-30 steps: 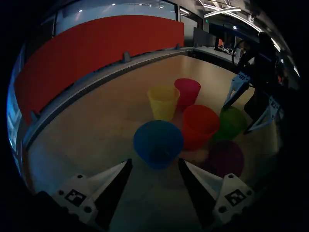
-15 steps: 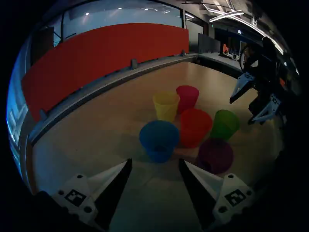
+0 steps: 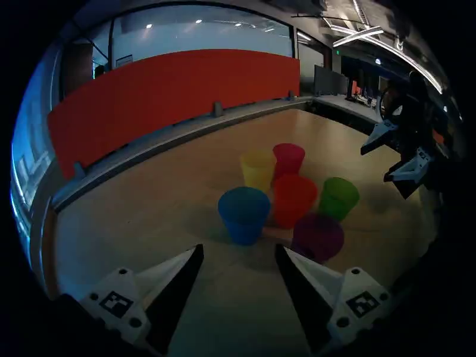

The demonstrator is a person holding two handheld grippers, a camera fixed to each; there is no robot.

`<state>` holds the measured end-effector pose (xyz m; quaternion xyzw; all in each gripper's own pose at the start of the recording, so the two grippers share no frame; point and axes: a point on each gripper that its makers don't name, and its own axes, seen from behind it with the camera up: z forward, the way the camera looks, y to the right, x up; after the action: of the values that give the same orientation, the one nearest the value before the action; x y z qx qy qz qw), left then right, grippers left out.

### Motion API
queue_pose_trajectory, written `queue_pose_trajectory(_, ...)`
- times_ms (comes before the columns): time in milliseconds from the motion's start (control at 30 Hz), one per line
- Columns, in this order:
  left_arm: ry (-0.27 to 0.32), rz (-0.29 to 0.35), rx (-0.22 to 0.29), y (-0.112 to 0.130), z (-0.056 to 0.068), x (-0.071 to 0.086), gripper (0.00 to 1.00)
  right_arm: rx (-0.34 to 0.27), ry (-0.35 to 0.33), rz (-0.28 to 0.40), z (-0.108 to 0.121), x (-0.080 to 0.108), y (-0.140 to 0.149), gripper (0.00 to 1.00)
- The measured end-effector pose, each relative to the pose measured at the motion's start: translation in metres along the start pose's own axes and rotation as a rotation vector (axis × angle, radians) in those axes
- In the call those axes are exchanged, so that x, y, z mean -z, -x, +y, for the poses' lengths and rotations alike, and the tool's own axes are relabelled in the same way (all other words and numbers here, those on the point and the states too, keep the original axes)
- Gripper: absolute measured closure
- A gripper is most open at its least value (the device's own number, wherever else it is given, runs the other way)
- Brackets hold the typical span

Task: Pour water

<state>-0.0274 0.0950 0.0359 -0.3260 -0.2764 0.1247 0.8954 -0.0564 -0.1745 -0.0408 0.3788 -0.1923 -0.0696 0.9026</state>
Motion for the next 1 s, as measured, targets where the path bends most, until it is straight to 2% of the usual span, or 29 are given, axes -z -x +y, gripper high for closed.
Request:
queue_pose_trajectory(200,-0.039,0.046,0.018,-0.001,0.003,0.013,0.11,-0.023,0.046,0.038,0.006,0.012,-0.004,0.01)
queue_pose_trajectory(367,-0.093,0.092,0.030,-0.004,0.000,0.025,0.11,-0.045,0.106,0.070,0.019,0.021,-0.005,0.01)
queue_pose_trajectory(767,-0.237,0.225,0.112,-0.009,-0.014,0.051,0.11,-0.094,0.313,0.141,0.064,0.040,-0.001,0.01)
queue_pose_trajectory(1000,-0.313,0.307,0.146,-0.015,-0.018,0.065,0.11,-0.119,0.468,0.188,0.098,0.055,-0.002,0.01)
